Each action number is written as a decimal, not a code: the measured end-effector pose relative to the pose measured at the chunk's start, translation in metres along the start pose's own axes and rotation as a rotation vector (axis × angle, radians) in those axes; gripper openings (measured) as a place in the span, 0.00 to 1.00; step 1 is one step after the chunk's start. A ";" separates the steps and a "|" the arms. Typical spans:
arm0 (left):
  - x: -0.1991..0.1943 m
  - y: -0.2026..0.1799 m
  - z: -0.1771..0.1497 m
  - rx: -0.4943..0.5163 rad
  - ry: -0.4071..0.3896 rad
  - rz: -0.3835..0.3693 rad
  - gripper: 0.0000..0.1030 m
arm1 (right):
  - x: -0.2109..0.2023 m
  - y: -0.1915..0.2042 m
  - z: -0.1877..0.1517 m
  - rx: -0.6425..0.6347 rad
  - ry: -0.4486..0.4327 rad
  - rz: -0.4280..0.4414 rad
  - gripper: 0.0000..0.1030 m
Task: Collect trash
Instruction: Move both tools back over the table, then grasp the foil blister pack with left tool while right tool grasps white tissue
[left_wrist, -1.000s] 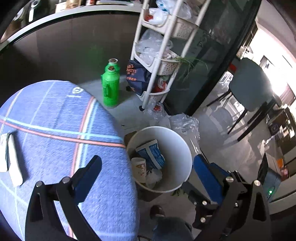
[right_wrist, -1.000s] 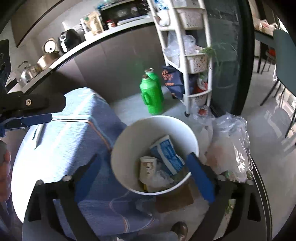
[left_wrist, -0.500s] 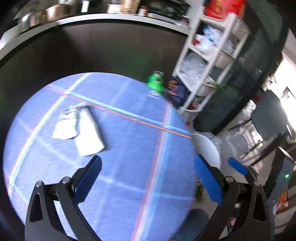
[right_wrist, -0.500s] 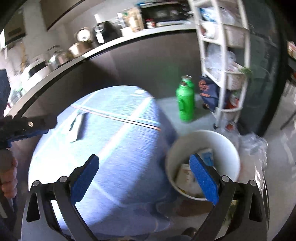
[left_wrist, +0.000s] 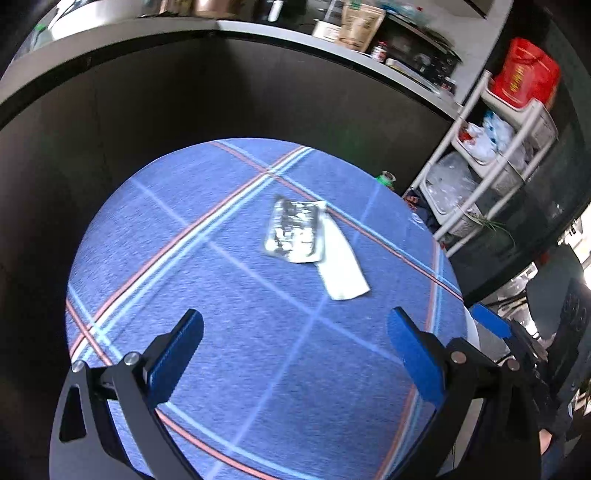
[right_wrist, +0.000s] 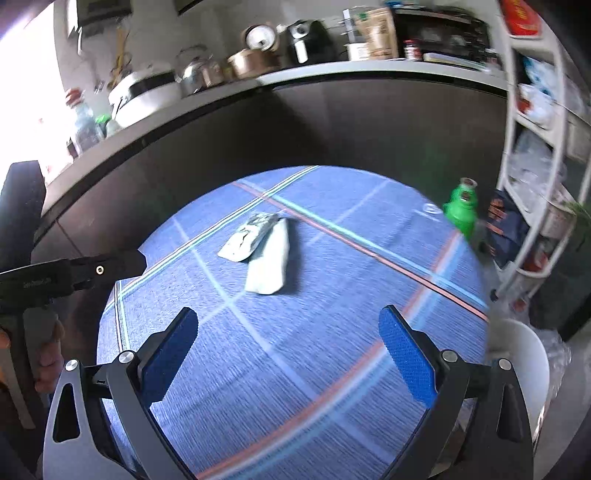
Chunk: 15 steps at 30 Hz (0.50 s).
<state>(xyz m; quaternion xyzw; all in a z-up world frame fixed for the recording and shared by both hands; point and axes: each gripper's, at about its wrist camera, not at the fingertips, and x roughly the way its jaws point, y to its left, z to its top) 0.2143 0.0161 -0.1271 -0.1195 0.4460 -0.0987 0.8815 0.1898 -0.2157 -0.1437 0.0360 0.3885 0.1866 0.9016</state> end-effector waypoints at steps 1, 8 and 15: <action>0.001 0.006 0.000 -0.010 0.002 -0.002 0.96 | 0.009 0.005 0.004 -0.015 0.014 -0.001 0.90; 0.013 0.034 0.009 -0.067 0.009 -0.022 0.96 | 0.066 0.012 0.022 -0.016 0.129 0.012 0.74; 0.030 0.038 0.023 -0.049 0.019 -0.017 0.96 | 0.108 0.014 0.033 -0.007 0.182 0.006 0.59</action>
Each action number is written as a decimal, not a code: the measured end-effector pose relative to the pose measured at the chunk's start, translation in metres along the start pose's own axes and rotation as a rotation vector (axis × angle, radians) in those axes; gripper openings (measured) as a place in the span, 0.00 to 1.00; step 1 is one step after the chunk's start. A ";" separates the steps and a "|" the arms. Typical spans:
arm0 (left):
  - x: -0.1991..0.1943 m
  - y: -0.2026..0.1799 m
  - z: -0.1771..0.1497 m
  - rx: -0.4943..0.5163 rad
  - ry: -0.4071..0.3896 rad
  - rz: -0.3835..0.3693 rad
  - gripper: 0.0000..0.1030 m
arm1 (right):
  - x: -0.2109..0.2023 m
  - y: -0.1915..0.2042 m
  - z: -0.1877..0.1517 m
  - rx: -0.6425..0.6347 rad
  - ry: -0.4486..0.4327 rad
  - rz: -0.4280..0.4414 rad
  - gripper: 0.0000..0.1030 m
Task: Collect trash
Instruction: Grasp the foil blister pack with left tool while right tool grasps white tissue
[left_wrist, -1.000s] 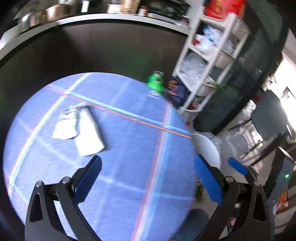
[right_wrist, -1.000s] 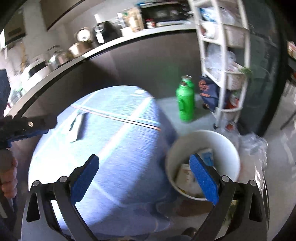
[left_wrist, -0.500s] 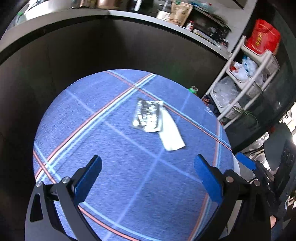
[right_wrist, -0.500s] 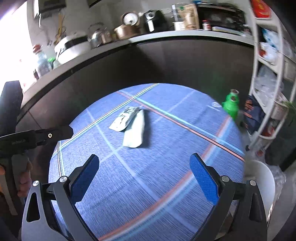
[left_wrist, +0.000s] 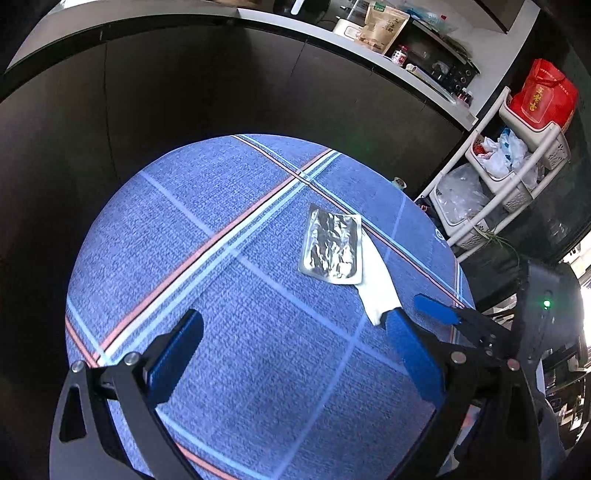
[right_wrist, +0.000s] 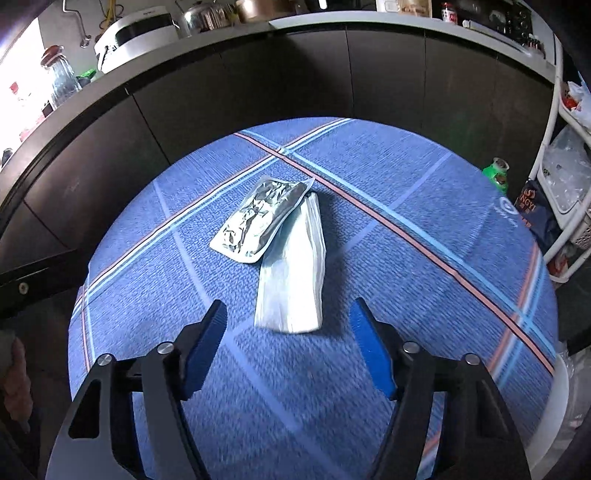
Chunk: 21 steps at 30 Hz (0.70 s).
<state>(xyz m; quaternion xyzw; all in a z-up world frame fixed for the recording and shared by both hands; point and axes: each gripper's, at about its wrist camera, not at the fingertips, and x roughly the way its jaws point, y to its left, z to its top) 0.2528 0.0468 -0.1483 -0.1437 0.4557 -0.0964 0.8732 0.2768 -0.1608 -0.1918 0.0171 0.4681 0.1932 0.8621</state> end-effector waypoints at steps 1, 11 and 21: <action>0.002 0.000 0.001 0.003 0.002 0.000 0.96 | 0.005 0.000 0.002 0.001 0.006 0.006 0.53; 0.031 -0.009 0.017 0.031 0.031 -0.013 0.96 | 0.028 -0.004 0.011 -0.003 0.009 0.011 0.09; 0.082 -0.032 0.032 0.083 0.082 0.003 0.96 | 0.000 -0.023 -0.001 0.017 -0.069 -0.070 0.02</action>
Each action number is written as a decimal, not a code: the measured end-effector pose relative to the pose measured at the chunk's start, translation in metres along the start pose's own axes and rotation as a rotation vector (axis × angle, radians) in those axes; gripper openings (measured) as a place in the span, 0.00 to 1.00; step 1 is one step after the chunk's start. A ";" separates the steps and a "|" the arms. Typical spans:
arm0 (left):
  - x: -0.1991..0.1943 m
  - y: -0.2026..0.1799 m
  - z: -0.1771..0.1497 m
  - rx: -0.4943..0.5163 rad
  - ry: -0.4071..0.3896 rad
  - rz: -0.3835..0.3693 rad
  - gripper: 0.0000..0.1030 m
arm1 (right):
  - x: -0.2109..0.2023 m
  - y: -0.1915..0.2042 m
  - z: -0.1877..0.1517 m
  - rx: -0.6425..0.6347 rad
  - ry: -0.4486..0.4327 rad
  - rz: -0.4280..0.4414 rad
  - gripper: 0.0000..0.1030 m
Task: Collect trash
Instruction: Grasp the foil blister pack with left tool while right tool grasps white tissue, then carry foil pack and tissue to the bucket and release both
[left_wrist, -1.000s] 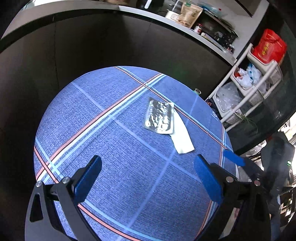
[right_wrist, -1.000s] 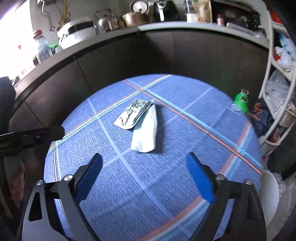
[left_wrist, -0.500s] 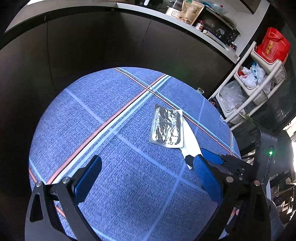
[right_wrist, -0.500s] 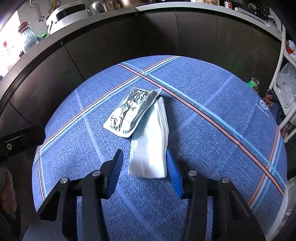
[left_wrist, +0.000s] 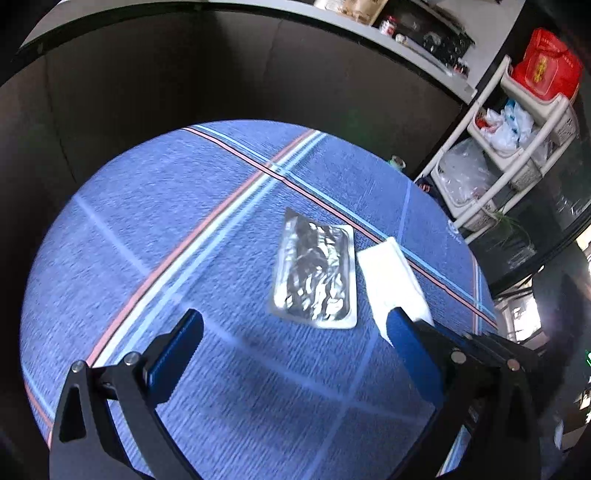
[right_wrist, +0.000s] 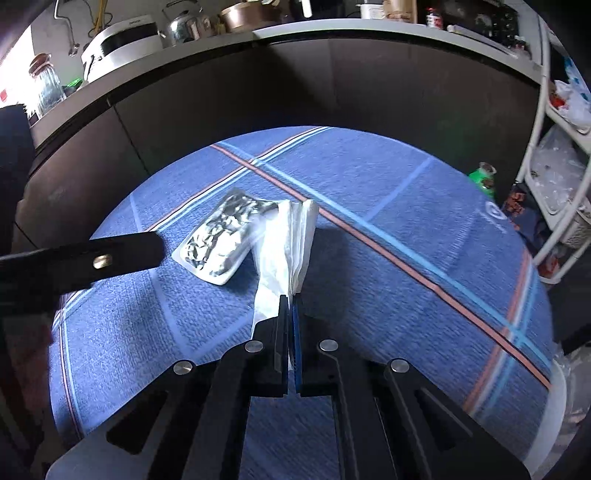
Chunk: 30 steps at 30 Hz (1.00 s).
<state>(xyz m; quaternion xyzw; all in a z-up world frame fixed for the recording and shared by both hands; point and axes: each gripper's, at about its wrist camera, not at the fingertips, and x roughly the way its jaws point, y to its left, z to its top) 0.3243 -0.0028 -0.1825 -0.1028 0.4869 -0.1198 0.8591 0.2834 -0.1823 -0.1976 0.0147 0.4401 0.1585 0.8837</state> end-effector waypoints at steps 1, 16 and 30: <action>0.006 -0.004 0.003 0.011 0.012 -0.002 0.96 | -0.003 -0.001 -0.002 0.000 -0.004 -0.005 0.02; 0.060 -0.040 0.022 0.213 0.079 0.188 0.64 | -0.037 -0.037 -0.030 0.120 -0.042 -0.029 0.02; -0.010 -0.063 -0.001 0.175 0.007 0.038 0.63 | -0.085 -0.043 -0.048 0.181 -0.113 -0.018 0.02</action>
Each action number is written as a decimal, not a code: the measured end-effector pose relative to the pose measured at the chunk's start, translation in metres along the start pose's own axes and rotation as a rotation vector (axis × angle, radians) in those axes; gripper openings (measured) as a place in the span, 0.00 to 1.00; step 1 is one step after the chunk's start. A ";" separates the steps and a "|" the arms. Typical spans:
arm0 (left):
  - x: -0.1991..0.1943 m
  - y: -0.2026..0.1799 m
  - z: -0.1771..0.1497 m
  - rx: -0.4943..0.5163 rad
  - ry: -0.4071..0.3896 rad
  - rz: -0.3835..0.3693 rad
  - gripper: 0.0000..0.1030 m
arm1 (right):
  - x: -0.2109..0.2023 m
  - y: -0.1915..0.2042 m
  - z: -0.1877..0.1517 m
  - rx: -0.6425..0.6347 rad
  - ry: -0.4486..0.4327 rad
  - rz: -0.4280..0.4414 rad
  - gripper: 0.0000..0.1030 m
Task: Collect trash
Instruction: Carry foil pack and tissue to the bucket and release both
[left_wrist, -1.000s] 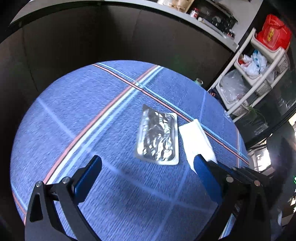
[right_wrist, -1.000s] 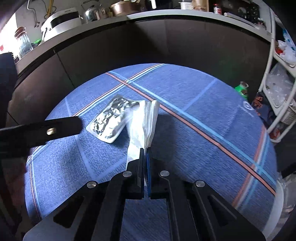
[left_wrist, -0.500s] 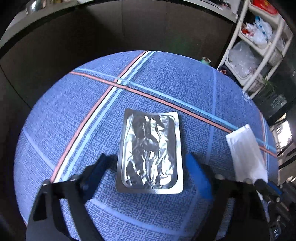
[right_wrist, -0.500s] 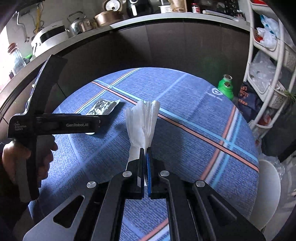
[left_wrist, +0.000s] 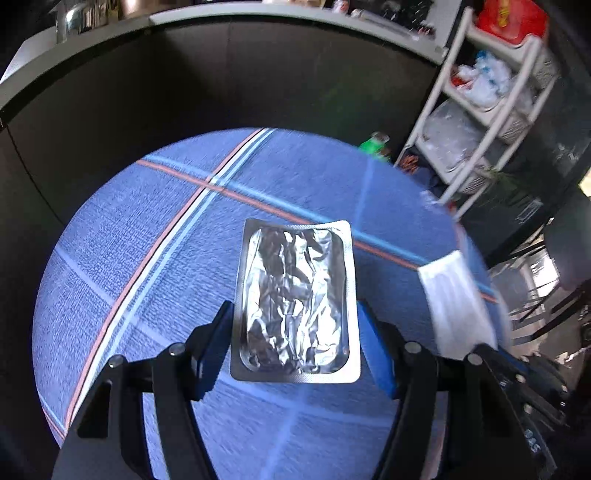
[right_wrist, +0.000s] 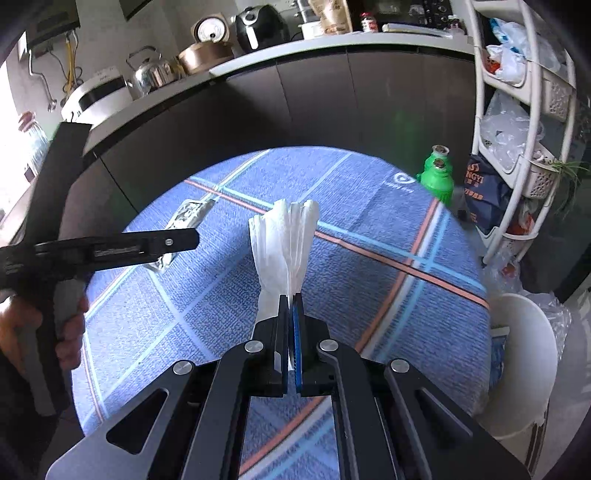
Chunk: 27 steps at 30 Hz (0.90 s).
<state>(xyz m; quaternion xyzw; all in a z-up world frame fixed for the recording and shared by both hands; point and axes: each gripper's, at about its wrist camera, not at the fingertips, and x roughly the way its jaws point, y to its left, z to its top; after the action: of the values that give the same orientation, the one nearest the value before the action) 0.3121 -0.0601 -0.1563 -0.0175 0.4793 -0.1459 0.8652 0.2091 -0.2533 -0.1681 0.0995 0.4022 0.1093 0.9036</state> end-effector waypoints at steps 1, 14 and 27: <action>-0.007 -0.005 -0.001 0.004 -0.009 -0.012 0.63 | -0.006 -0.002 -0.001 0.004 -0.010 -0.001 0.02; -0.079 -0.107 -0.018 0.158 -0.100 -0.141 0.63 | -0.099 -0.044 -0.015 0.079 -0.156 -0.065 0.02; -0.052 -0.214 -0.027 0.299 -0.023 -0.254 0.63 | -0.142 -0.147 -0.056 0.286 -0.211 -0.196 0.02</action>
<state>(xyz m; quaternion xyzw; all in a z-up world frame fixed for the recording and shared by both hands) 0.2129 -0.2481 -0.0918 0.0491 0.4364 -0.3232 0.8383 0.0918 -0.4285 -0.1443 0.1983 0.3243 -0.0485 0.9237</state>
